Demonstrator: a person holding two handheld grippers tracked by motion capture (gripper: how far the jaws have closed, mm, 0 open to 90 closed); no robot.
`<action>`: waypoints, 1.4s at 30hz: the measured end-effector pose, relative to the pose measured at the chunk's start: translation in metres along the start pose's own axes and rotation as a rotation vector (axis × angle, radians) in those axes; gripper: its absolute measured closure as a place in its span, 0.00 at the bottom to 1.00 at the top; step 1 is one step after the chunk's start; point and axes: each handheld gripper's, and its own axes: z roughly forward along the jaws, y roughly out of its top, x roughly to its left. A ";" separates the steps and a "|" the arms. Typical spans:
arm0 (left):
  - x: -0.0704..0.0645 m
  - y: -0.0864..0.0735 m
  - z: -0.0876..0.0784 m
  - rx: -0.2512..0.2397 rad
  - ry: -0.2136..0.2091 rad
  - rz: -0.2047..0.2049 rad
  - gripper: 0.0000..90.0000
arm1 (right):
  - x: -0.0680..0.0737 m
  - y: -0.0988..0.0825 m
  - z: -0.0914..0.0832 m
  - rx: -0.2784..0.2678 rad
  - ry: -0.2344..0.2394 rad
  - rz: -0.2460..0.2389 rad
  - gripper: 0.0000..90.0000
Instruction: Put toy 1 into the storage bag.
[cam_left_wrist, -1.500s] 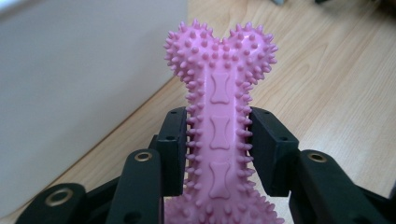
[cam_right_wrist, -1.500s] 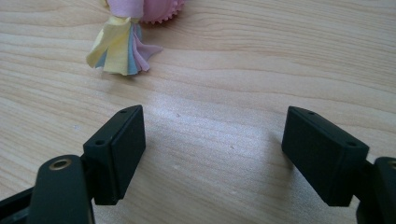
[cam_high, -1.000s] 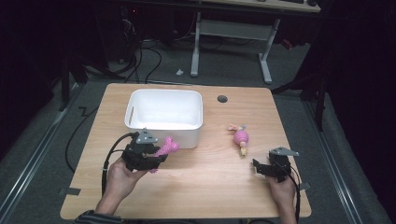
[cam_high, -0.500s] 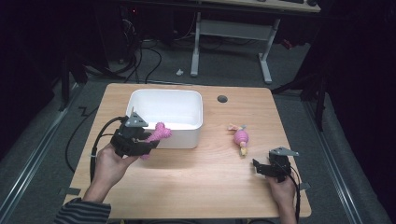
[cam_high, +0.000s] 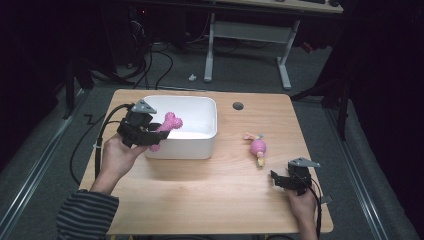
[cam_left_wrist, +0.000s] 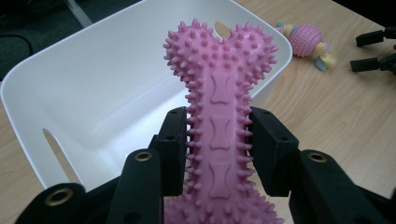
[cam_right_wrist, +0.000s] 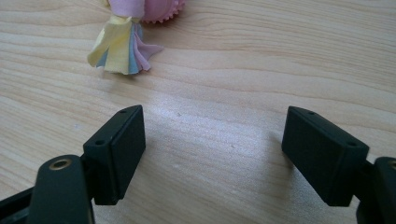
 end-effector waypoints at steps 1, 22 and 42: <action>0.002 0.002 0.002 0.005 0.002 0.001 0.66 | 0.000 0.000 0.000 0.000 0.000 0.000 0.24; 0.026 0.013 0.037 0.049 0.040 -0.024 0.65 | 0.000 0.000 0.000 0.000 -0.001 0.001 0.24; 0.032 0.024 0.069 0.068 0.068 0.002 0.65 | 0.000 0.000 0.000 0.000 -0.002 0.002 0.24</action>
